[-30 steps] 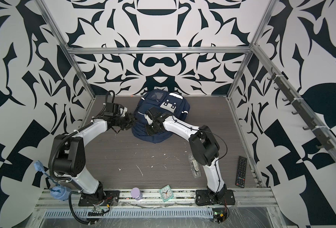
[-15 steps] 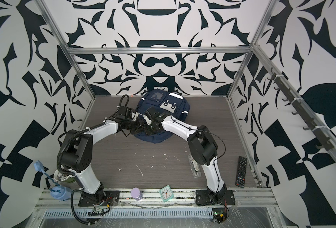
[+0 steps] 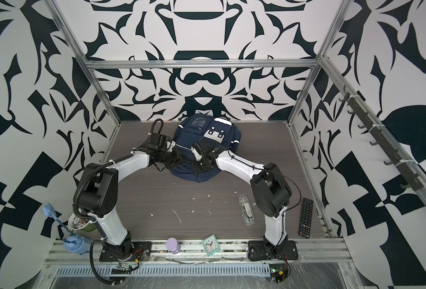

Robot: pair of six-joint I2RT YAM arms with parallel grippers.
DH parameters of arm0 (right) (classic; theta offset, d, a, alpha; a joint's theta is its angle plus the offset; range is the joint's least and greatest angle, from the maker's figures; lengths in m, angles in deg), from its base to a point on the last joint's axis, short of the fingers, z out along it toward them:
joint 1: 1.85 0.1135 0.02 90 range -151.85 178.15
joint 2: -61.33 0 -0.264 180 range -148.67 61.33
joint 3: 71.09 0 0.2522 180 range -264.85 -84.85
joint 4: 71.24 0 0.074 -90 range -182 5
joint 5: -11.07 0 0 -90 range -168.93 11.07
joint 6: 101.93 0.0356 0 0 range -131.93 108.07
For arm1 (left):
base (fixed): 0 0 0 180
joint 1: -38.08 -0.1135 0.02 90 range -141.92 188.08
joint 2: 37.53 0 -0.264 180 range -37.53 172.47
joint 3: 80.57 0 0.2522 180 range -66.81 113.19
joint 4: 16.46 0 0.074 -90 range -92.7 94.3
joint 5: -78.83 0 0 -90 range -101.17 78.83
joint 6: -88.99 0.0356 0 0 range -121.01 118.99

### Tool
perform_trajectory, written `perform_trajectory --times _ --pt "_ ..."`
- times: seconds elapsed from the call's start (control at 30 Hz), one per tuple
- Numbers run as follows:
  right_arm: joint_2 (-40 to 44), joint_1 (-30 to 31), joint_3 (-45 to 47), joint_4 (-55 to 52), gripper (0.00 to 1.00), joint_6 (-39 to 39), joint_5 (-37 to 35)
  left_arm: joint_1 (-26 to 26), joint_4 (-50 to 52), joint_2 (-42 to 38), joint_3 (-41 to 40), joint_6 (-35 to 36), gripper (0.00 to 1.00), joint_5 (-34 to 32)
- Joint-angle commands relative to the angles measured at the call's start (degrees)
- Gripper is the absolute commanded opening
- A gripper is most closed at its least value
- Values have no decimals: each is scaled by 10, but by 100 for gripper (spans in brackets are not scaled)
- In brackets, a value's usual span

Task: Pack books, pencil case, and school supplies into a backpack
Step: Zip the student bag at the top-center of the table.

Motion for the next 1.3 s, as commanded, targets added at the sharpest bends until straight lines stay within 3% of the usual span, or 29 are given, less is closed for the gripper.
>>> perform_trajectory --times 0.0,0.1,0.33,0.53,0.67,0.8,0.87,1.27 --pt "57 -29 20 -22 0 -12 3 -20 3 27 22 18 17 -33" --pt "77 -51 36 -30 0 -26 -6 -28 5 31 25 21 7 -30" --pt "94 -134 87 -21 0 -32 -6 -78 10 15 26 27 1 -32" --pt "76 -99 73 4 0 -12 22 -89 12 35 62 19 5 -26" --pt "39 -54 35 2 0 -5 17 -89 21 57 113 11 16 -20" --pt "2 -17 -14 -4 0 -4 12 -88 36 64 145 14 38 -19" --pt "-14 -5 -34 -6 0 -4 11 -87 38 60 137 14 45 -7" --pt "-53 19 -89 -12 0 -11 20 -49 15 -35 -21 8 52 -4"
